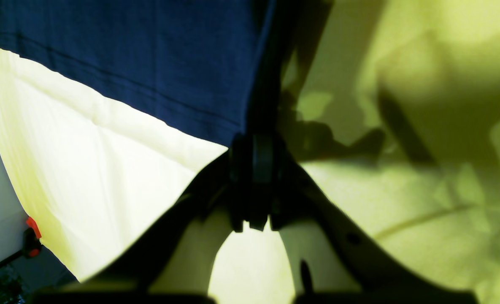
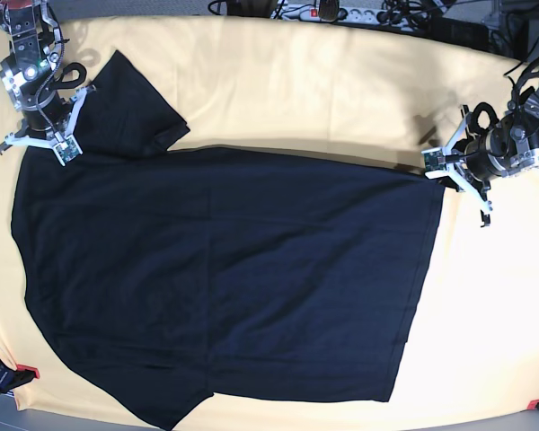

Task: Fold the T-shirt properly
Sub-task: 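Drag the held shirt edge toward the robot with both grippers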

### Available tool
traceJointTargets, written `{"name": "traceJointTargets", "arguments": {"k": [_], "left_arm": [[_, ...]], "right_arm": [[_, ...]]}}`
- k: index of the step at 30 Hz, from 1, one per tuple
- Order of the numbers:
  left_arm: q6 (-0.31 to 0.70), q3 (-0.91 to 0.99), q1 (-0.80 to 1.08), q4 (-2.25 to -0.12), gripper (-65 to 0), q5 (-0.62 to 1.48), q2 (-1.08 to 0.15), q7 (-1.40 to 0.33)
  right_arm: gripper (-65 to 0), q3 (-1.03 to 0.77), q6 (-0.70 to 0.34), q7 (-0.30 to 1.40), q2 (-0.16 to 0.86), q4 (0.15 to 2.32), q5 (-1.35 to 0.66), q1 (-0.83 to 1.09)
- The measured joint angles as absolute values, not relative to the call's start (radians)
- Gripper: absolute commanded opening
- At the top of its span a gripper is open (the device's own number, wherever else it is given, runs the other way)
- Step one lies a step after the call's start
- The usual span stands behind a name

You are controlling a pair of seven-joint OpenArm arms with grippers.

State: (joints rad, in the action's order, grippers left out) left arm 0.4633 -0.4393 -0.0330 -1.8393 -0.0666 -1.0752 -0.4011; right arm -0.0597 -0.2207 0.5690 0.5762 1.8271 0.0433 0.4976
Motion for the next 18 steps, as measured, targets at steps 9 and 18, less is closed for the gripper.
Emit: {"name": "traceJointTargets", "arguments": {"k": [9,18], "left_arm": [[0.463,-0.439,-0.033,-1.840,-65.0,-0.067,-1.075,-0.401],[0.463,-0.439,-0.033,-1.930,-65.0,-0.059,-1.090,-0.500]], "right_arm": [[-65.0,-0.060,-0.191,0.629,0.579,1.878,0.046,0.508],[-65.0,-0.146,-0.191,0.692,0.582,2.083,0.015,0.570]]}}
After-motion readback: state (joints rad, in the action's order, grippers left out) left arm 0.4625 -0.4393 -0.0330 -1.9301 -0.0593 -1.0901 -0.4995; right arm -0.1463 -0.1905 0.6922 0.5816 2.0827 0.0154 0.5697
